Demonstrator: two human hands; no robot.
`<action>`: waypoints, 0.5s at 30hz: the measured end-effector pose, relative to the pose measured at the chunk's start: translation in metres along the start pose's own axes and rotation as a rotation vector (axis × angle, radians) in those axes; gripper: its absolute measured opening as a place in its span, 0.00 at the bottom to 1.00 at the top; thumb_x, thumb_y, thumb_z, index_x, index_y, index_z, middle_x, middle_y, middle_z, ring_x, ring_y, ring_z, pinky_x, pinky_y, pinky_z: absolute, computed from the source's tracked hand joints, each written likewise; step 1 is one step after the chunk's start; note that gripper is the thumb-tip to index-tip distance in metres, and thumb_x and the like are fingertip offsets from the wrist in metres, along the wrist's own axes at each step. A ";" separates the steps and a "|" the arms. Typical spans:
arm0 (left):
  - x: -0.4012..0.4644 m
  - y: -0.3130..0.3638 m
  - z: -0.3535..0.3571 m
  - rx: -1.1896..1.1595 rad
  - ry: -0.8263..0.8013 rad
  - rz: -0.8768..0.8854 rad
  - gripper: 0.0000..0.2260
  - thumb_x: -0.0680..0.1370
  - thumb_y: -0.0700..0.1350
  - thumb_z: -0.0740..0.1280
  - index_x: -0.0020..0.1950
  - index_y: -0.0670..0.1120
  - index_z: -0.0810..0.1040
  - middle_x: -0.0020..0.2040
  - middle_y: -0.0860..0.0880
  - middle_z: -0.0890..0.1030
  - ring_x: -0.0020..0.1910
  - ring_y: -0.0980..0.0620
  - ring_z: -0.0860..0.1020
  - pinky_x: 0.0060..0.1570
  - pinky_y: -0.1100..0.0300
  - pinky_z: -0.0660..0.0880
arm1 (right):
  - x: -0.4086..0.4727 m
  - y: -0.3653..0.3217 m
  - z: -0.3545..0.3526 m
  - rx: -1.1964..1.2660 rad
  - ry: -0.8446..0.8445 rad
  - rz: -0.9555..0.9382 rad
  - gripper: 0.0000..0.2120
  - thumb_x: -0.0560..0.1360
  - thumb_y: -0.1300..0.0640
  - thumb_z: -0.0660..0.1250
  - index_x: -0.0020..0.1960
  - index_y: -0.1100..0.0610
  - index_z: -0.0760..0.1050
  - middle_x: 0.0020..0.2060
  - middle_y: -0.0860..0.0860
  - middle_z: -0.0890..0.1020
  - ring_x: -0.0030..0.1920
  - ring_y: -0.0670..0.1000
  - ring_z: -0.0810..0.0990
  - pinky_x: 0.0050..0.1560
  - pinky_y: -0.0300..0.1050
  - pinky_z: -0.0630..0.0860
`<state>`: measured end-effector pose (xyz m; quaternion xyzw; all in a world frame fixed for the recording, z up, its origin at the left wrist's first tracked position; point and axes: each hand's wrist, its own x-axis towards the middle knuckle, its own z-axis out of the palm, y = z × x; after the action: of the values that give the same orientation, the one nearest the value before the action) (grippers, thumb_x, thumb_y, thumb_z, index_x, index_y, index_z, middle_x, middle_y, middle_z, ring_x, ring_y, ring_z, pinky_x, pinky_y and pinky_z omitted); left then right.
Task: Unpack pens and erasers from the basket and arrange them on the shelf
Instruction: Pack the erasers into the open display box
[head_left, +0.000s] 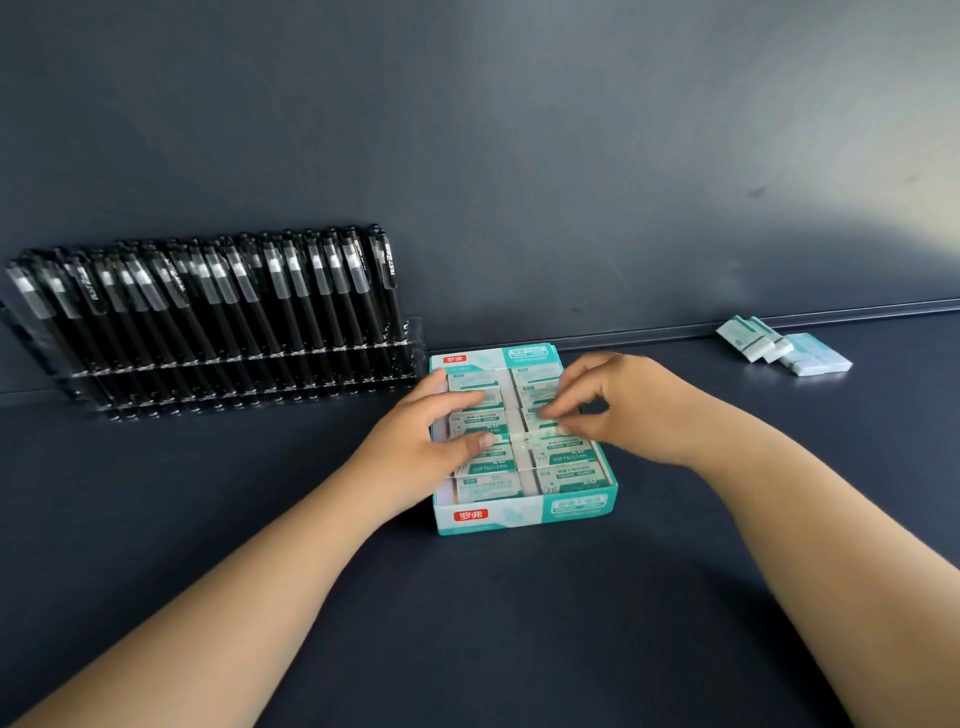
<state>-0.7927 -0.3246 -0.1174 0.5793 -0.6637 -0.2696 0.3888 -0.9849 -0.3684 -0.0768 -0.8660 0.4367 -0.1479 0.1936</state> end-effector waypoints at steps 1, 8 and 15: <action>0.000 0.001 0.001 0.002 0.001 -0.003 0.21 0.73 0.38 0.69 0.65 0.41 0.72 0.52 0.71 0.65 0.56 0.70 0.69 0.48 0.87 0.57 | 0.000 -0.001 0.001 -0.034 0.004 -0.007 0.10 0.75 0.59 0.66 0.54 0.51 0.81 0.45 0.37 0.70 0.48 0.40 0.70 0.42 0.22 0.64; 0.000 0.011 -0.004 0.192 -0.040 0.037 0.20 0.75 0.42 0.67 0.67 0.43 0.70 0.54 0.70 0.64 0.57 0.71 0.66 0.48 0.88 0.52 | -0.014 0.012 -0.008 0.199 0.018 0.012 0.08 0.73 0.55 0.67 0.52 0.52 0.81 0.47 0.45 0.78 0.47 0.43 0.75 0.48 0.26 0.68; -0.005 0.059 0.014 0.313 0.064 0.054 0.11 0.78 0.48 0.62 0.57 0.50 0.80 0.54 0.62 0.75 0.57 0.64 0.71 0.51 0.78 0.62 | -0.023 0.129 -0.062 -0.182 0.406 0.401 0.16 0.72 0.48 0.67 0.55 0.56 0.78 0.54 0.53 0.78 0.57 0.55 0.73 0.52 0.43 0.68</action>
<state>-0.8373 -0.3103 -0.0780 0.6232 -0.7002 -0.1339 0.3216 -1.1142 -0.4327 -0.0844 -0.7289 0.6404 -0.2370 0.0492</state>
